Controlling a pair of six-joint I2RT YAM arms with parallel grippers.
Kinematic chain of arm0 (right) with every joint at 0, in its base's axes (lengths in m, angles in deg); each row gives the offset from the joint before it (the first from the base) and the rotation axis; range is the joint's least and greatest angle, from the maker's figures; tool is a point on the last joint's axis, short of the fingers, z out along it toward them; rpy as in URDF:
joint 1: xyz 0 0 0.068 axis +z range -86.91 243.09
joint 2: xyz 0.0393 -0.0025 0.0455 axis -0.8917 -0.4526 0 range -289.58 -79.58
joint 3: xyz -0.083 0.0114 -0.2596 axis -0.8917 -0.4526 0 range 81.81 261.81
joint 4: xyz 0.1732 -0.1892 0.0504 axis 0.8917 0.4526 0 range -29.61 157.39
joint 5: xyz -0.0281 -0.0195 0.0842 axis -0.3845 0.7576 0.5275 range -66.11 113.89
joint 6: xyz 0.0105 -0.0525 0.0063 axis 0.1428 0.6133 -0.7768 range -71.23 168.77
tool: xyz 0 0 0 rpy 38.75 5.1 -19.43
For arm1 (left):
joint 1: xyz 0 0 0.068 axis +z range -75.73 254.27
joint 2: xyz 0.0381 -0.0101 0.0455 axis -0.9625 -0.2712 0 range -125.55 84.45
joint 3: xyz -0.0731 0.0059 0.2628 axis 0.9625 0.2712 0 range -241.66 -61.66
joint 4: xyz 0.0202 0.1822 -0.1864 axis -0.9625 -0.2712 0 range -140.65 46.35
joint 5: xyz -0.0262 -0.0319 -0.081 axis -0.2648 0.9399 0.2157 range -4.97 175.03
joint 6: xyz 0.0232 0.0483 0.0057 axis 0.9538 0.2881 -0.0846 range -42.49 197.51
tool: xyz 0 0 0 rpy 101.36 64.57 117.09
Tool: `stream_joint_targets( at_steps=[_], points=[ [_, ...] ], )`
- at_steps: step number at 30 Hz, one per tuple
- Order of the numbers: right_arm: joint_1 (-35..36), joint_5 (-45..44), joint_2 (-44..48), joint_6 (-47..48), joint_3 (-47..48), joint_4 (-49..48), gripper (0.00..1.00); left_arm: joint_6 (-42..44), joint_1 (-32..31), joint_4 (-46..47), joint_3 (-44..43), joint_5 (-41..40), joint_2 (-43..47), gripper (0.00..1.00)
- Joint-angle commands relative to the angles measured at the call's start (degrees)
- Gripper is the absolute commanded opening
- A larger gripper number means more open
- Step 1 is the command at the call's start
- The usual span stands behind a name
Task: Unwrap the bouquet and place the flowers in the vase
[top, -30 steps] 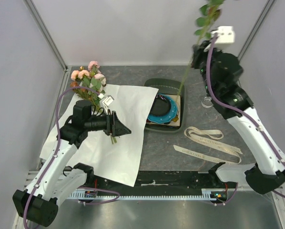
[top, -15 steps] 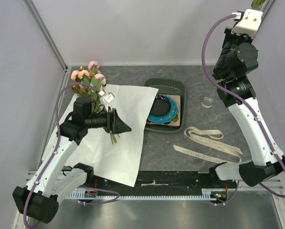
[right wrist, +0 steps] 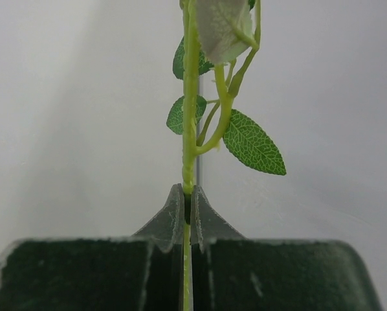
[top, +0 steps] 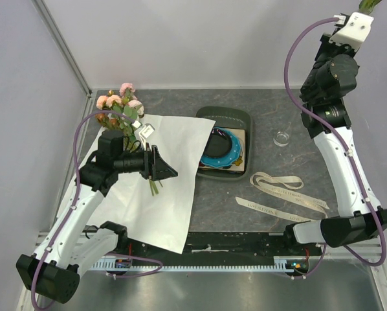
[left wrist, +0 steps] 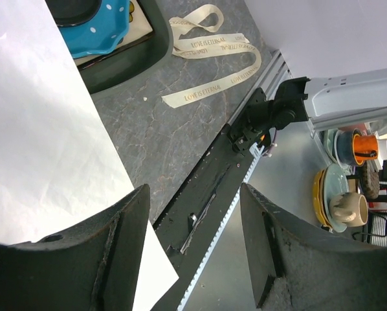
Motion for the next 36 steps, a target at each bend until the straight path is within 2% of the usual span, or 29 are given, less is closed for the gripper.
stream_joint_targets(
  at_steps=[1,14,22,26,36],
  points=[
    [-0.7,3.6,-2.0,-3.1,2.6,-1.8,0.00,0.9,-0.1,-0.2,-2.1,-0.7,0.5,0.64],
    [-1.8,4.9,-2.6,-5.1,-2.3,-3.7,0.00,0.7,-0.2,-0.5,-3.0,-0.7,0.2,0.64],
    [-2.8,6.5,-0.2,-8.4,-11.5,-7.1,0.00,0.8,-0.2,-0.5,-2.7,-0.7,0.3,0.64],
    [-3.5,6.6,1.6,-9.8,-19.3,-10.3,0.00,0.9,-0.2,-0.5,-2.3,-0.7,0.7,0.64],
    [-4.7,9.6,-1.5,-13.3,-29.3,-15.2,0.00,1.1,-0.2,-0.2,-2.3,-0.4,-0.1,0.64]
  ],
)
